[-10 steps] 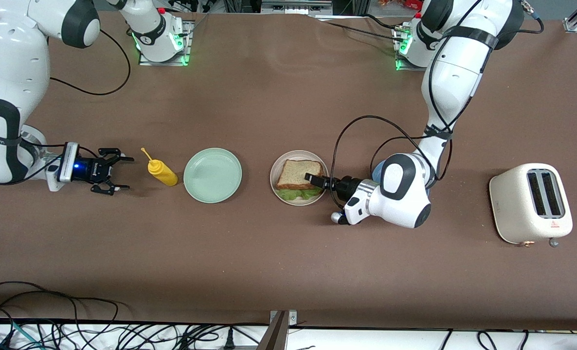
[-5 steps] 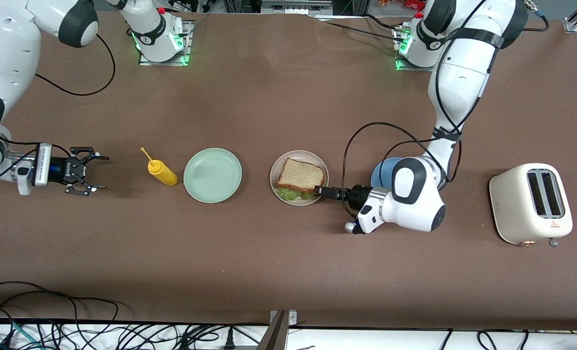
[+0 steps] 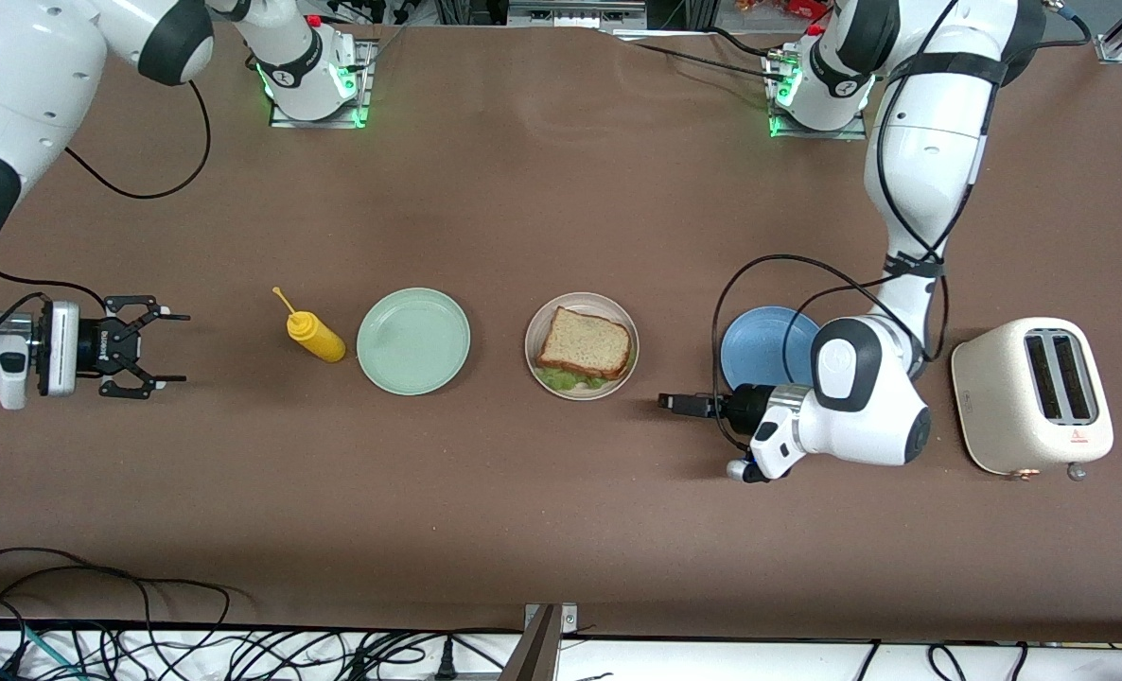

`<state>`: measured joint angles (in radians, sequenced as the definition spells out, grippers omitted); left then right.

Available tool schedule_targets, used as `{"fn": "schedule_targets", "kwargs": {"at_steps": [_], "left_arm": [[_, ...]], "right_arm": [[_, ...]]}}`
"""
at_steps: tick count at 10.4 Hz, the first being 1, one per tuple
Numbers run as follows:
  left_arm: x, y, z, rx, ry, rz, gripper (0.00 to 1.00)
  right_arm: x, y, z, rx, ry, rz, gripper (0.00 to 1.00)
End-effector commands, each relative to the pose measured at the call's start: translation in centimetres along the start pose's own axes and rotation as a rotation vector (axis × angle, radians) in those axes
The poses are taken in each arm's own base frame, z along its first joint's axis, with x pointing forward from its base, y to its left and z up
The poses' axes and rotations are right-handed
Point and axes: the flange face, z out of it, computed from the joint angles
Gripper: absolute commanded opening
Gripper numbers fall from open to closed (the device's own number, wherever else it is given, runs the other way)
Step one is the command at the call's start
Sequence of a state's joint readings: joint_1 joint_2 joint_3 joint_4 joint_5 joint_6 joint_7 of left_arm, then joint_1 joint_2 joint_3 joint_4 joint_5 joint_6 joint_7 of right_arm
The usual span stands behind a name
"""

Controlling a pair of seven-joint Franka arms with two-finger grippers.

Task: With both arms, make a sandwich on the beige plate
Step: 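Open the left gripper and withdraw it while the right gripper retracts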

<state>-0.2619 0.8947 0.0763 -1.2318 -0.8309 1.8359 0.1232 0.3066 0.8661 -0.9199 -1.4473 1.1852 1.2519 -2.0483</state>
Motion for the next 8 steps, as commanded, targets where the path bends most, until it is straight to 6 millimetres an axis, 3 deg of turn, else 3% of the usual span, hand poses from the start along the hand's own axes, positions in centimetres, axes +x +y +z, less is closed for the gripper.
{"fn": "schedule_targets", "kwargs": {"at_steps": [1, 2, 3, 8], "left_arm": [[-0.5, -0.2, -3.8, 0.136, 0.029, 0.039, 1.0], [-0.5, -1.2, -5.1, 0.18, 0.04, 0.036, 1.0], [-0.5, -1.9, -6.7, 0.219, 0.056, 0.034, 1.0], [-2.0, -3.9, -13.1, 0.506, 0.054, 0.071, 1.0]], "right_arm": [[5.0, -0.8, -1.2, -0.009, -0.096, 0.075, 1.0], [6.8, -1.1, -1.8, -0.028, -0.139, 0.112, 1.0], [9.5, -1.2, -1.1, -0.027, -0.169, 0.147, 1.0], [16.6, -4.6, -2.6, -0.096, -0.324, 0.34, 1.0]]}}
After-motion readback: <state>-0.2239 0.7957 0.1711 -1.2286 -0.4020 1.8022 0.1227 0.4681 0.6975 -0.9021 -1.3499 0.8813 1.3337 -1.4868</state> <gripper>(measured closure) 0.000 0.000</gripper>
